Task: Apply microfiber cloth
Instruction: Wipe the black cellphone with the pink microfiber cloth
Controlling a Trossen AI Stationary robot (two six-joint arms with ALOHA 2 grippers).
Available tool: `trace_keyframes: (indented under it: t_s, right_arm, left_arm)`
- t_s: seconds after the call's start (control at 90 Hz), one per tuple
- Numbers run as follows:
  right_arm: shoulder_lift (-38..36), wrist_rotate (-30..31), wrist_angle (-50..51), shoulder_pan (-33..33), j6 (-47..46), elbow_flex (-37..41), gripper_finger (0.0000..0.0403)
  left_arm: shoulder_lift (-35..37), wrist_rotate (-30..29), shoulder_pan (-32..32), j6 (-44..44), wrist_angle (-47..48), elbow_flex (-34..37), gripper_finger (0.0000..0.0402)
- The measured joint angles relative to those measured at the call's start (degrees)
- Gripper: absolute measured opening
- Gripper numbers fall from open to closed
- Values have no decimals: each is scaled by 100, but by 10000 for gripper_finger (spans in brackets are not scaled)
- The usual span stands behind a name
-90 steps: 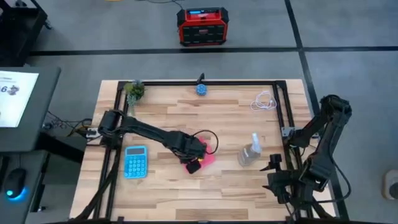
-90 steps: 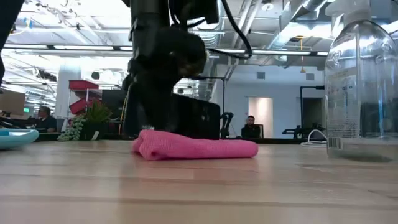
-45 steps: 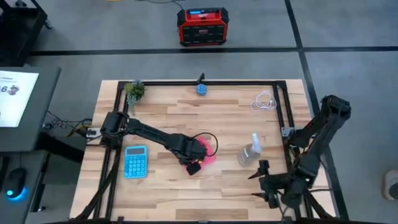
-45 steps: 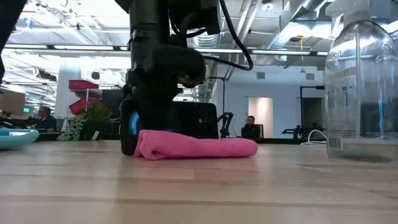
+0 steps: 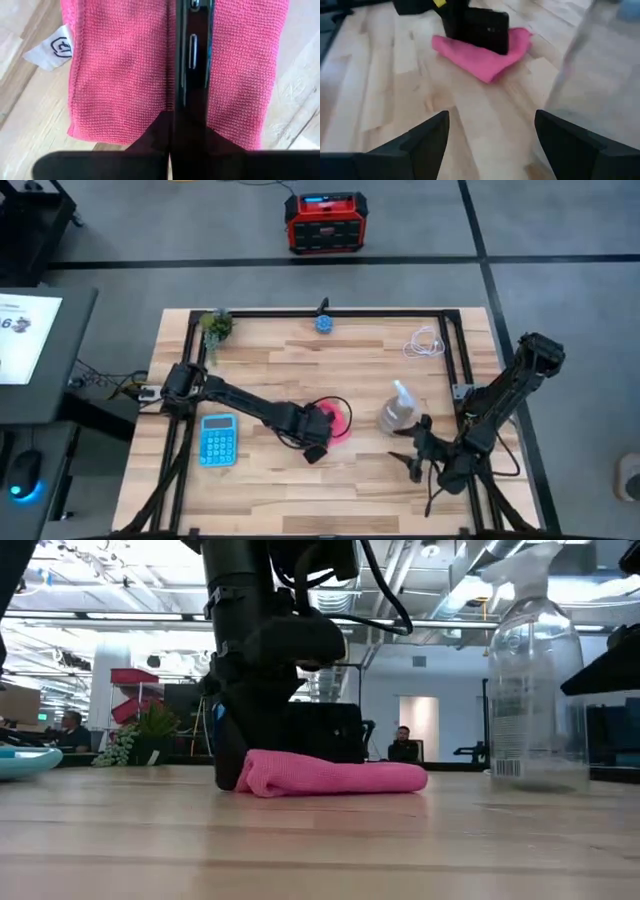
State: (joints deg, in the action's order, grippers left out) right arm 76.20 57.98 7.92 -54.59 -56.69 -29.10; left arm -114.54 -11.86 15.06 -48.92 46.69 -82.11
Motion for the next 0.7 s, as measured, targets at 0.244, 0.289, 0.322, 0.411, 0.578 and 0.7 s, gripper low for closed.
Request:
trace_keyframes:
  t_s: [0.244,0.289,0.322,0.411,0.578,0.7]
  right_arm:
    - [-2,651,1137,318,-1486,-22,282]
    - [-2,622,1479,404,-1860,-22,282]
    - [-2,557,1753,461,-2115,-22,282]
    - [-2,408,2456,531,-2715,-20,282]
    - [-2,217,2755,471,-2815,-21,282]
    - [-2,-185,1673,417,-1633,-41,282]
  left_arm:
    - [11,-280,176,-283,-177,125,8]
    - [25,-299,193,-355,-243,199,8]
    - [31,-310,213,-413,-285,248,8]
    - [46,-344,266,-522,-458,418,8]
    - [46,-359,289,-585,-708,553,8]
    - [124,-344,286,-583,-688,557,8]
